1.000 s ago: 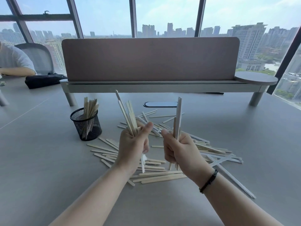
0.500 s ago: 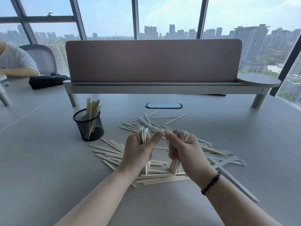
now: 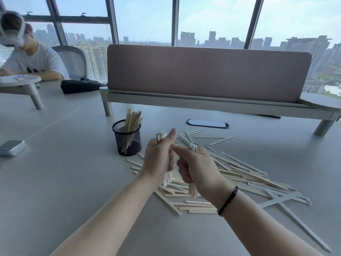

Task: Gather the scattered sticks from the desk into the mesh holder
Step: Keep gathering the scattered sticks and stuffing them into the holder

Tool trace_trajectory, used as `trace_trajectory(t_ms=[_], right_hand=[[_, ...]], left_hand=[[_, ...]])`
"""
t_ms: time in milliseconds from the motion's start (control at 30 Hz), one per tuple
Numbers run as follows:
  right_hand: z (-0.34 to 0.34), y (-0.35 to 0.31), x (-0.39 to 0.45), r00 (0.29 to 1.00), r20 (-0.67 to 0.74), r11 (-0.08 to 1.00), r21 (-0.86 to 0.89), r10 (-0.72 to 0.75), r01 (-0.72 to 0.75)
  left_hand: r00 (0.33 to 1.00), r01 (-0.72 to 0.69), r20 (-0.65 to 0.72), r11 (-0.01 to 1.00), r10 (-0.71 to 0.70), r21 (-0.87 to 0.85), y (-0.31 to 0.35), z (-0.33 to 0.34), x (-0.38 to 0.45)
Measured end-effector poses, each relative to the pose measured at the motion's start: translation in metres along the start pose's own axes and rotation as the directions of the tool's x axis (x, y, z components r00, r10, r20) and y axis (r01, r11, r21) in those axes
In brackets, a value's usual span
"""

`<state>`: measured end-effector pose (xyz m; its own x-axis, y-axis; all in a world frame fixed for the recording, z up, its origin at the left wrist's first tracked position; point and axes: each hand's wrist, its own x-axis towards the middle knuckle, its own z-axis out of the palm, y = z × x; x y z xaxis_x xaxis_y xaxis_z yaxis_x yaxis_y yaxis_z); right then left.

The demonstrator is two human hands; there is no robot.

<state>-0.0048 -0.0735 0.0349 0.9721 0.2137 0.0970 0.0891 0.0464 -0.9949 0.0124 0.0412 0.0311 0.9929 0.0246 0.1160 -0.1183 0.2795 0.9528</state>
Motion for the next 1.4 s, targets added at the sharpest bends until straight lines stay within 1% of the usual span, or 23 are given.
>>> trace_trajectory(t_ms=[67, 200, 367, 433, 500, 667, 800, 867, 967, 1067, 1167, 1200, 1233, 1300, 1333, 1400], right_hand=[[0.019, -0.001, 0.011, 0.999, 0.030, 1.000, 0.019, 0.018, -0.018], [0.055, -0.019, 0.058, 0.999, 0.017, 0.979, 0.200, 0.032, -0.035], [0.106, -0.066, 0.133, 0.992, -0.071, 0.975, 0.192, -0.100, 0.112], [0.122, -0.077, 0.157, 0.987, -0.101, 0.967, 0.214, -0.122, 0.142], [0.133, -0.080, 0.179, 0.985, -0.115, 0.963, 0.226, -0.125, 0.148], [0.144, -0.053, 0.213, 0.992, -0.105, 0.988, 0.137, -0.064, 0.078], [0.142, -0.038, 0.219, 0.990, -0.106, 0.993, 0.070, -0.091, 0.098], [0.137, -0.039, 0.219, 0.985, -0.113, 0.991, 0.029, -0.129, 0.133], [0.126, -0.043, 0.213, 0.963, -0.131, 0.970, -0.084, -0.236, 0.226], [0.114, -0.046, 0.195, 0.933, -0.182, 0.949, -0.119, -0.310, 0.292], [0.101, -0.039, 0.167, 0.920, -0.217, 0.944, -0.134, -0.325, 0.302], [0.095, -0.034, 0.157, 0.919, -0.220, 0.942, -0.147, -0.327, 0.301], [0.088, -0.030, 0.147, 0.919, -0.219, 0.942, -0.155, -0.328, 0.299], [0.072, -0.023, 0.129, 0.920, -0.227, 0.945, -0.144, -0.320, 0.293], [0.063, -0.020, 0.120, 0.919, -0.239, 0.949, -0.129, -0.312, 0.289], [0.043, -0.012, 0.102, 0.918, -0.269, 0.956, -0.102, -0.291, 0.273]], left_hand=[[1.000, 0.000, -0.009, 1.000, 0.000, -0.013, 0.008, -0.022, 0.005], [0.993, -0.048, -0.116, 0.995, 0.038, -0.088, 0.028, -0.070, 0.020], [0.961, -0.185, -0.235, 0.972, 0.147, -0.148, 0.064, -0.116, 0.053], [0.941, -0.233, -0.289, 0.958, 0.178, -0.167, 0.081, -0.126, 0.066], [0.928, -0.263, -0.311, 0.951, 0.204, -0.160, 0.094, -0.134, 0.076], [0.914, -0.296, -0.326, 0.946, 0.241, -0.131, 0.098, -0.147, 0.092], [0.909, -0.281, -0.357, 0.950, 0.217, -0.137, 0.095, -0.152, 0.099], [0.909, -0.268, -0.364, 0.953, 0.202, -0.142, 0.094, -0.150, 0.103], [0.910, -0.272, -0.362, 0.949, 0.201, -0.158, 0.095, -0.143, 0.109], [0.905, -0.292, -0.367, 0.942, 0.216, -0.164, 0.091, -0.130, 0.118], [0.905, -0.277, -0.351, 0.959, 0.240, -0.061, 0.082, -0.121, 0.124], [0.908, -0.268, -0.334, 0.963, 0.255, 0.006, 0.078, -0.120, 0.127], [0.906, -0.256, -0.319, 0.960, 0.279, 0.112, 0.074, -0.120, 0.130], [0.891, -0.220, -0.303, 0.906, 0.338, 0.362, 0.066, -0.127, 0.139], [0.884, -0.208, -0.294, 0.870, 0.364, 0.448, 0.063, -0.131, 0.143], [0.877, -0.200, -0.269, 0.811, 0.399, 0.550, 0.058, -0.135, 0.146]])
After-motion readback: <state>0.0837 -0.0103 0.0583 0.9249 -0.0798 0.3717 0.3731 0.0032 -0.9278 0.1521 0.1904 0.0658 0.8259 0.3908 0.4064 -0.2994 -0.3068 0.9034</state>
